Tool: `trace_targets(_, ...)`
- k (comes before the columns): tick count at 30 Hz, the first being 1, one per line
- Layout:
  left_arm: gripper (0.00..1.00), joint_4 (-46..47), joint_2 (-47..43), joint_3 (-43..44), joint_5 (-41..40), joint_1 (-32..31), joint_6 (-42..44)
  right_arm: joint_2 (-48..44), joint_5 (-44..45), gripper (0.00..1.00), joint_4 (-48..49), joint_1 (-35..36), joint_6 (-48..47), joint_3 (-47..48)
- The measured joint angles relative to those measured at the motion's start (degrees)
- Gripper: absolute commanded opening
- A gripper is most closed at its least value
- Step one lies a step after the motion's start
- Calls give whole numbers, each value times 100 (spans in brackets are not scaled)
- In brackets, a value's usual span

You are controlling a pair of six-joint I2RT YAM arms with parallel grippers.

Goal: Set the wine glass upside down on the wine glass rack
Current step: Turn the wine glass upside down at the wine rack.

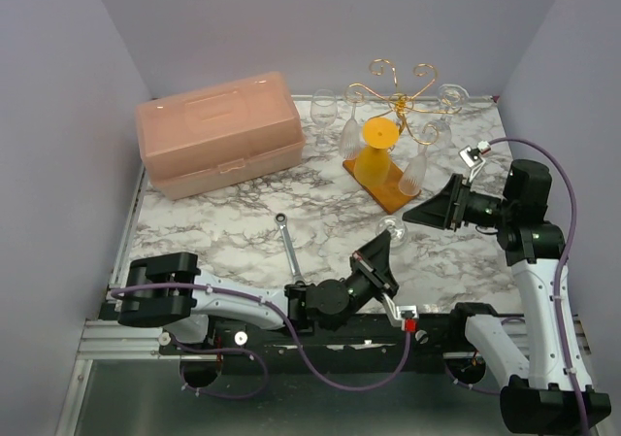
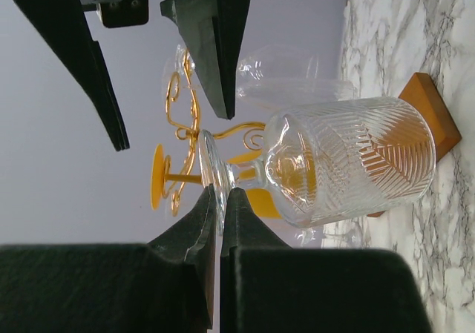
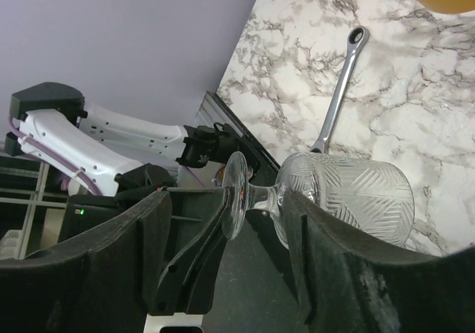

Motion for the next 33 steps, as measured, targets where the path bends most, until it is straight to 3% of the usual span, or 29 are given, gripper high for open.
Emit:
trace_targets(11,0,-328,269,404,166,94,66,4,11,44,-623,0,-332,0)
trace_targets(15,0,-422,297,461,175,96,76,20,39,29,-697,0,-389,0)
trace_targets(28,0,-503,369,566,212,103,111,234,61,27,-1130,-33,-597,96)
trace_targets(33,0,-501,372,573,219,103,131,238,131,10,-1193,-35,-640,96)
